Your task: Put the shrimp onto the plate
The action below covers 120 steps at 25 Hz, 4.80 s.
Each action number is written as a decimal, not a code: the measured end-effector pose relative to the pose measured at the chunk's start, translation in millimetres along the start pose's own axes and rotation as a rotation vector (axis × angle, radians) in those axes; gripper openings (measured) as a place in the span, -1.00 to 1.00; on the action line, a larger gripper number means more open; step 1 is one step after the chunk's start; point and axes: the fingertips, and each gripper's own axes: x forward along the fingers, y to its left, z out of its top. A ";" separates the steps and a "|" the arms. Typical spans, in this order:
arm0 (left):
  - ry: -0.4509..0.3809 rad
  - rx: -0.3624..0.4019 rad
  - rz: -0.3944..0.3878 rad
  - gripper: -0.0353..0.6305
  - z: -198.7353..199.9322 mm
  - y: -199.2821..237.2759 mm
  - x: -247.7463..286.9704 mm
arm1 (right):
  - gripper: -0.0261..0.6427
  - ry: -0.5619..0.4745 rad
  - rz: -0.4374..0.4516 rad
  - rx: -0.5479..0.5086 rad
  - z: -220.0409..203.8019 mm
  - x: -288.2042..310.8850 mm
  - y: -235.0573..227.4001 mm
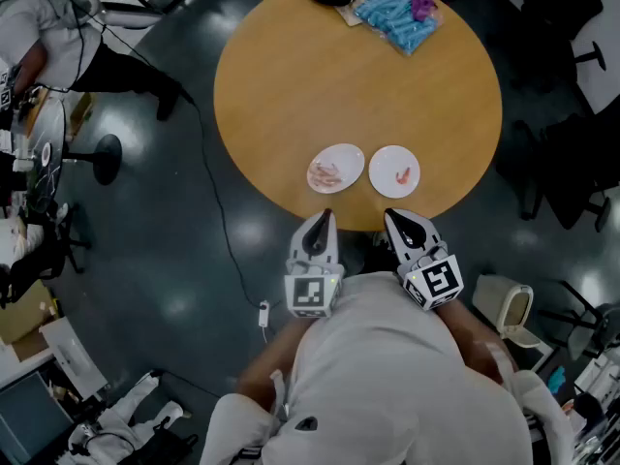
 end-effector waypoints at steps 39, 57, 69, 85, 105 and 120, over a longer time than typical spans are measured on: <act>0.076 -0.081 0.038 -0.87 -38.7 29.4 -1.4 | -0.85 0.657 0.166 -0.415 -195.4 184.0 20.0; 0.075 -0.081 0.040 -0.87 -46.6 37.5 -2.3 | -0.84 0.634 0.175 -0.442 -183.1 179.1 16.4; 0.081 -0.094 0.040 -0.87 -34.2 25.6 -0.4 | -0.84 0.710 -0.107 -0.324 -197.9 94.8 -120.0; 0.095 -0.082 0.054 -0.87 -48.8 35.4 -6.8 | -0.80 0.757 -0.134 -0.212 -209.4 117.9 -148.1; 0.062 -0.118 0.087 -0.87 -49.1 51.8 -28.6 | -0.76 0.695 0.192 -0.209 -199.7 201.8 40.8; 0.059 -0.139 0.107 -0.87 -49.5 70.5 -32.4 | -0.81 0.816 0.244 -0.182 -208.4 221.5 44.0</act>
